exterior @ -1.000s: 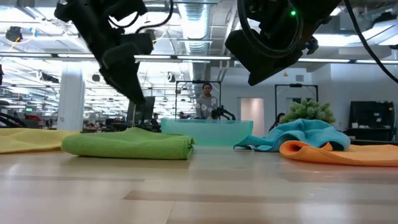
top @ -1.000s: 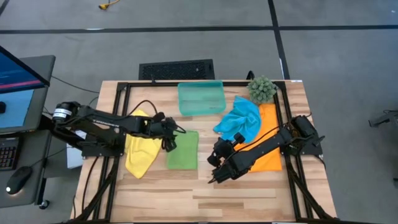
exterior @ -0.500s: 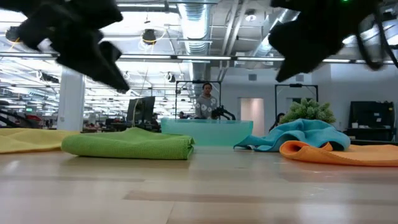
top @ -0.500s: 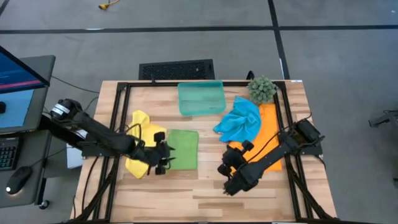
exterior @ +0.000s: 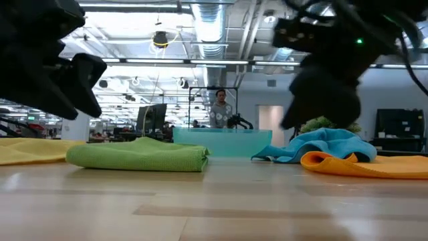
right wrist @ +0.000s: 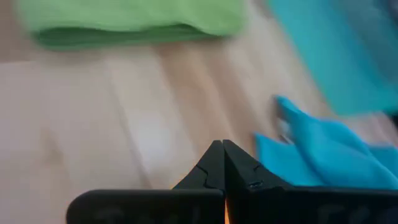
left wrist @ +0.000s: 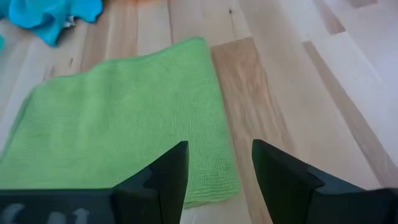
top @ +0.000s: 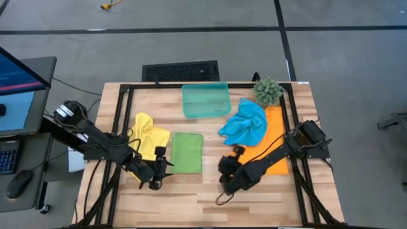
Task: Roll microfiber towels into tight, uniform cylinder then place into a basket
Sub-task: Roll the green microfiber cloth
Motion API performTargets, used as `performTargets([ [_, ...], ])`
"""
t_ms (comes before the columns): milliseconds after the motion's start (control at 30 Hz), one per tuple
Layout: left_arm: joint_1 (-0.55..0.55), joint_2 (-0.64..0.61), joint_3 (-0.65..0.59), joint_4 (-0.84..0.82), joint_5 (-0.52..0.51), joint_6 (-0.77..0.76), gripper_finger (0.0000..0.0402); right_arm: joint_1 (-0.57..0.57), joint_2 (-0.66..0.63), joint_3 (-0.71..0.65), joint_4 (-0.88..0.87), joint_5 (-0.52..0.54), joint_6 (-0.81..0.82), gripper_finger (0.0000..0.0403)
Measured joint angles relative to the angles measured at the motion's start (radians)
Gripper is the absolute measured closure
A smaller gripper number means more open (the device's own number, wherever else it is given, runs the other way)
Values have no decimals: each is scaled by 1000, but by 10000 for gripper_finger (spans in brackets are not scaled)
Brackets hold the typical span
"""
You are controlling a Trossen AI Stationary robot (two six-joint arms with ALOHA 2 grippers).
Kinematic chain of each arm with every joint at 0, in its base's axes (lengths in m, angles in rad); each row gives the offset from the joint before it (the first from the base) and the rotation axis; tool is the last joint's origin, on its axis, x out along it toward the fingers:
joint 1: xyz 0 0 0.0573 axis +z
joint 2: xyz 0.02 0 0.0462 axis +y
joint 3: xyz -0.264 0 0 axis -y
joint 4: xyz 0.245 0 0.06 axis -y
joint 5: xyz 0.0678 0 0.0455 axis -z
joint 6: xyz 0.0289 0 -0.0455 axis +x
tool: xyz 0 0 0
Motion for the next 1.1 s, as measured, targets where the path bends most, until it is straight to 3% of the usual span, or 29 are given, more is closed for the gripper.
performTargets([
  [167, -2, 16, 0, 9, 18, 16, 231, -63, 0, 0, 249, -233, -319, 391],
  [267, -16, 17, 52, -63, 23, 35, 231, -91, -10, 0, 292, -285, -416, 391],
  [467, -70, 24, 269, -383, -34, 63, 231, -122, -102, 0, 297, -288, -519, 391],
  [633, -117, 66, 386, -593, -147, -56, 231, -93, -206, -9, 300, -287, -563, 391],
  [800, -166, 163, 384, -591, -168, -135, 231, -18, -278, -141, 392, -236, -493, 391],
  [967, -178, 289, 401, -558, -187, -149, 231, 46, -290, -281, 667, -163, -477, 391],
  [1100, -169, 361, 443, -568, -199, -126, 231, 36, -266, -314, 862, -159, -489, 386],
])
